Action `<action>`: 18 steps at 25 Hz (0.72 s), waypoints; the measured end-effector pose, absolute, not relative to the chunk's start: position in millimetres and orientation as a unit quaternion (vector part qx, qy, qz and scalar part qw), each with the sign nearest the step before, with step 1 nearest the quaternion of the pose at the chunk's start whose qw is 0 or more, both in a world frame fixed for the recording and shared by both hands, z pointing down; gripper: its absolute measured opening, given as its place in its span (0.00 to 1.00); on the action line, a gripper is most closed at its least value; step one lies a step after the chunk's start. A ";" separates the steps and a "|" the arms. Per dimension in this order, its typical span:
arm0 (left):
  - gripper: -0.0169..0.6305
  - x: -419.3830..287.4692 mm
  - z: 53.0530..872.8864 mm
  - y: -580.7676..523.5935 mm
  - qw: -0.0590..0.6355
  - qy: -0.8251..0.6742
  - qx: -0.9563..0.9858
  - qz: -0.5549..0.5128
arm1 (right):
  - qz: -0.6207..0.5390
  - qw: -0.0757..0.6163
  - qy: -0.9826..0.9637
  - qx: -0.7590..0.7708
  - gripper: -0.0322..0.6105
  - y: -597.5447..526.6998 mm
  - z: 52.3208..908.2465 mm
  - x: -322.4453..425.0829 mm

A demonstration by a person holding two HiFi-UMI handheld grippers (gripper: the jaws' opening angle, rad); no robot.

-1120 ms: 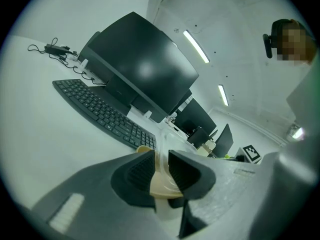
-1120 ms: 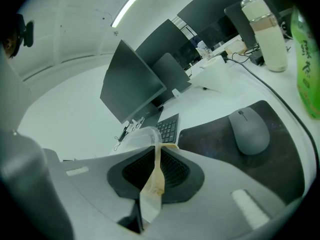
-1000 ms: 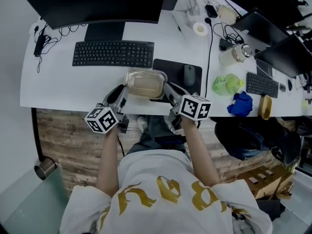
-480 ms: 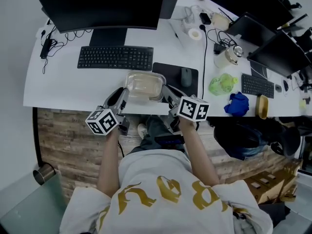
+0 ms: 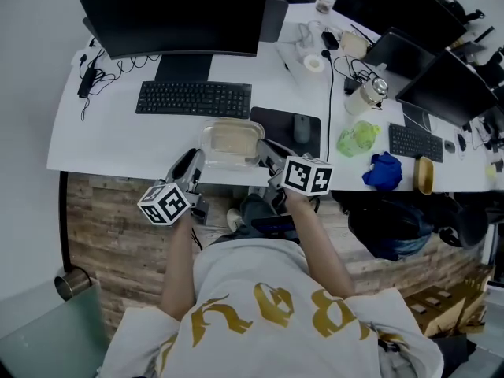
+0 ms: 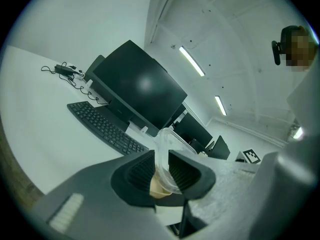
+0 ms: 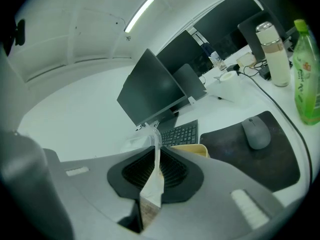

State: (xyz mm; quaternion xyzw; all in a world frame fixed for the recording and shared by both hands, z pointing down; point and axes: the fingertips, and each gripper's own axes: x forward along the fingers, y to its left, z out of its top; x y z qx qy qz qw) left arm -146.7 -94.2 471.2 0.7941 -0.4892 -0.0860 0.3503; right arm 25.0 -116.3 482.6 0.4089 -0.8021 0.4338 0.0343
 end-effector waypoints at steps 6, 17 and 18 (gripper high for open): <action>0.15 -164.3 463.4 -80.3 0.344 -0.508 0.784 -0.099 | 0.429 0.030 -0.816 0.387 0.13 -106.2 472.3 3.6; 0.15 -166.4 462.2 -74.9 0.341 -0.513 0.782 -0.094 | 0.431 0.028 -0.816 0.384 0.13 -101.4 471.7 2.4; 0.15 -166.5 462.2 -74.7 0.342 -0.513 0.782 -0.095 | 0.430 0.027 -0.817 0.384 0.13 -101.2 471.1 1.8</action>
